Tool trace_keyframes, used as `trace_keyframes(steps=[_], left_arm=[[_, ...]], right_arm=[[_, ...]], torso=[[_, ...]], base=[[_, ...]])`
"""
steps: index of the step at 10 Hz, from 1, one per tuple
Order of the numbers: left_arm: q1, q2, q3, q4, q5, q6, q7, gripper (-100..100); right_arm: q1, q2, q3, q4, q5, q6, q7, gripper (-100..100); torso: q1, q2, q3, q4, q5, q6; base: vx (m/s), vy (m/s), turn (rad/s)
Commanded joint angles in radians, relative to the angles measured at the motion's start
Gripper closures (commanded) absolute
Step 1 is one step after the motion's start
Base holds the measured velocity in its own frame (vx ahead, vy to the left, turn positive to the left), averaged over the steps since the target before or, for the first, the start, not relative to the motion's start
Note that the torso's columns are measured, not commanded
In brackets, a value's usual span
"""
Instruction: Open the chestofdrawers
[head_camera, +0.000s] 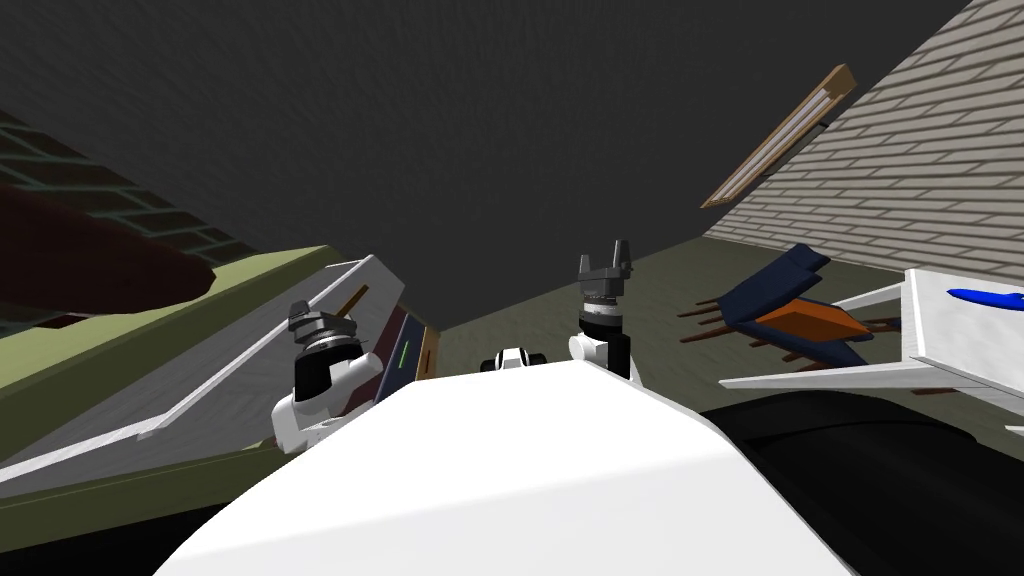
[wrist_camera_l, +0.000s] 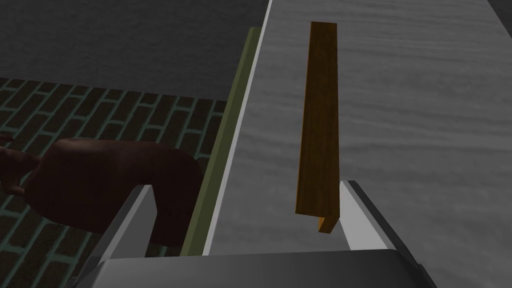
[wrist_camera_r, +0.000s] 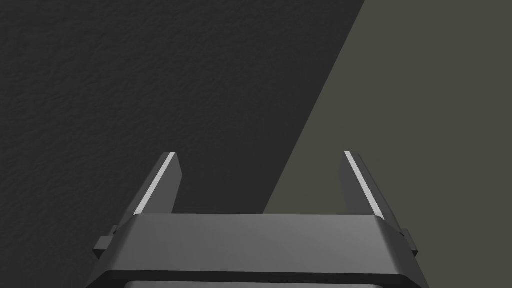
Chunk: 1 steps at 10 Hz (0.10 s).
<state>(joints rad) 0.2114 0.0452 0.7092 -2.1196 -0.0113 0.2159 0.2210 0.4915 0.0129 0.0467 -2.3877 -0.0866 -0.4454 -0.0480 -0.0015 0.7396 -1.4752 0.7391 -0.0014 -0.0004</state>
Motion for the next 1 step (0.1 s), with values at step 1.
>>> trace_keyframes(steps=[1], left_arm=[[0.0,0.0,0.0,0.001,0.0,0.0,0.0,0]], right_arm=[[0.0,0.0,0.0,0.0,0.0,0.0,0.0,0]], torso=[[0.0,0.0,0.0,0.0,0.0,0.0]], base=[[0.0,0.0,0.0]])
